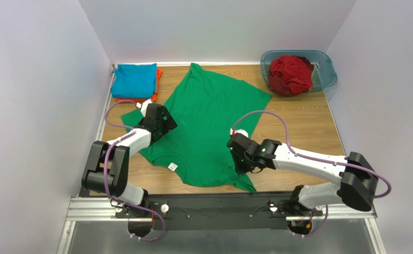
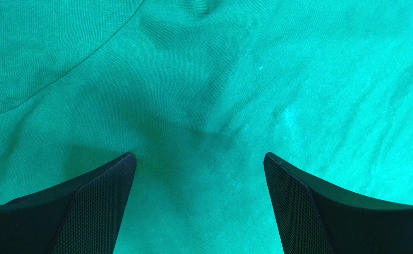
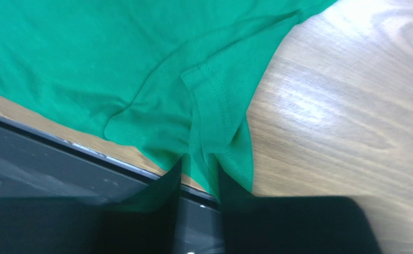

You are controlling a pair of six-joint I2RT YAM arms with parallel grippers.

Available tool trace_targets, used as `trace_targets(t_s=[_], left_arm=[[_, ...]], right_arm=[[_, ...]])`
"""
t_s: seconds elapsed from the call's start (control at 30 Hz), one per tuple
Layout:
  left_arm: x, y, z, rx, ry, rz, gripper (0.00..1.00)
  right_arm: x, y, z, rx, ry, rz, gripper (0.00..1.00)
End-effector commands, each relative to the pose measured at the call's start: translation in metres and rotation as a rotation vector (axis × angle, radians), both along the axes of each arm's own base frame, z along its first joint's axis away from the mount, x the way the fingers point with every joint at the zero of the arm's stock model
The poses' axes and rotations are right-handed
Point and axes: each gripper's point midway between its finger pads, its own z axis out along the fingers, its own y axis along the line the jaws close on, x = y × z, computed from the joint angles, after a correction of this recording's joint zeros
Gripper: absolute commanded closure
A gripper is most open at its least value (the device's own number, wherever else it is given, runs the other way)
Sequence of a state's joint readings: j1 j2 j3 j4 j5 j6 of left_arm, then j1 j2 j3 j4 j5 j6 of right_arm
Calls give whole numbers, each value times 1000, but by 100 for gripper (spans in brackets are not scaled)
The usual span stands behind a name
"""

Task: Fold and stack the t-shirts
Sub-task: Flatten the tshirt out

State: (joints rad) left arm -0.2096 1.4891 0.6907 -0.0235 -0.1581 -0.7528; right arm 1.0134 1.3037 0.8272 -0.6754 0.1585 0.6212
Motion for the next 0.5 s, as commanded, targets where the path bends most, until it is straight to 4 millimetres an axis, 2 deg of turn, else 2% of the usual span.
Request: trace_targets(t_s=[0.0,0.07,0.23,0.37,0.43,0.47], left_arm=[[-8,10,-11,41,53,29,2],[-7,10,-10,44,50,28,2],[-7,10,-10,42,50,28,2],[-6,10,-10,44,51,28,2],[-6,10,-10,47,52,28,2],[-6,11,-11,52,55,29,2]], right_arm=[[-15,-5,-24,-60,88,50,46],[-13,-3,-27,-71,87,57,42],[-11,4,-39,-71,96,91,42],[-7,-4,-48,-114,81,50,67],[-7,-9,-50,-126,79,25,74],[-7,-11,-51,-128,76,14,83]])
